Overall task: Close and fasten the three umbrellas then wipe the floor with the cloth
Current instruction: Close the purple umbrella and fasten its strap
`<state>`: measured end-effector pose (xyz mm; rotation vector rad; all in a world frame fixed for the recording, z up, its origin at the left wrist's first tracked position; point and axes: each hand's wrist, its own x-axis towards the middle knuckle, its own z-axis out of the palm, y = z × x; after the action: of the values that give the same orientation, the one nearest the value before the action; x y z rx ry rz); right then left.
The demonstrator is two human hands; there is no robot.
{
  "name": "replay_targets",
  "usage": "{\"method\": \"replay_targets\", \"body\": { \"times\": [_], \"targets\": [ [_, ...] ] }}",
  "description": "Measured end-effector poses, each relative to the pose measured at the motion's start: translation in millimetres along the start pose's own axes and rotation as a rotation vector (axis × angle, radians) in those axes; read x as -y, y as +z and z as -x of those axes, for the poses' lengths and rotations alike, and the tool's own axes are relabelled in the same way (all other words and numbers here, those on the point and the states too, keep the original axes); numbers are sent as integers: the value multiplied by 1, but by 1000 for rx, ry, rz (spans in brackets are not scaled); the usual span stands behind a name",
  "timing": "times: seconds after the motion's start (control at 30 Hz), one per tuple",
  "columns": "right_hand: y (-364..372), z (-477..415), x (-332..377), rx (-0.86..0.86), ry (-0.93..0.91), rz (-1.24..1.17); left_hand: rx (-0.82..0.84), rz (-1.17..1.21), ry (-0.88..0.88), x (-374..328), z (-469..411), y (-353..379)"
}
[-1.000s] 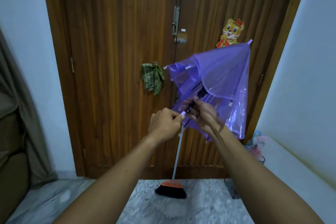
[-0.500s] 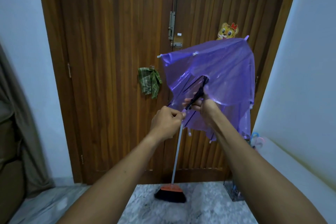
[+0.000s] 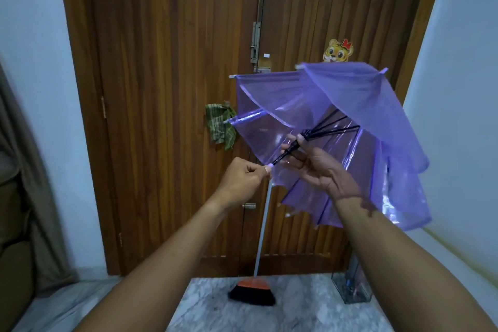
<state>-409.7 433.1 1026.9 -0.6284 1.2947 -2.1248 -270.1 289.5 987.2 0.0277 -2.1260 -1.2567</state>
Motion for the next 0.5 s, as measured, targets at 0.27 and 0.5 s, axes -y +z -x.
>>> {"method": "replay_targets", "body": {
  "times": [0.27,0.5],
  "targets": [
    [12,-7,2,-67,-25,140,-42,91,-48,9,-4,1],
    [13,-15,-4,-48,-53,162,-78,153,-80,11,-5,5]
  ]
}}
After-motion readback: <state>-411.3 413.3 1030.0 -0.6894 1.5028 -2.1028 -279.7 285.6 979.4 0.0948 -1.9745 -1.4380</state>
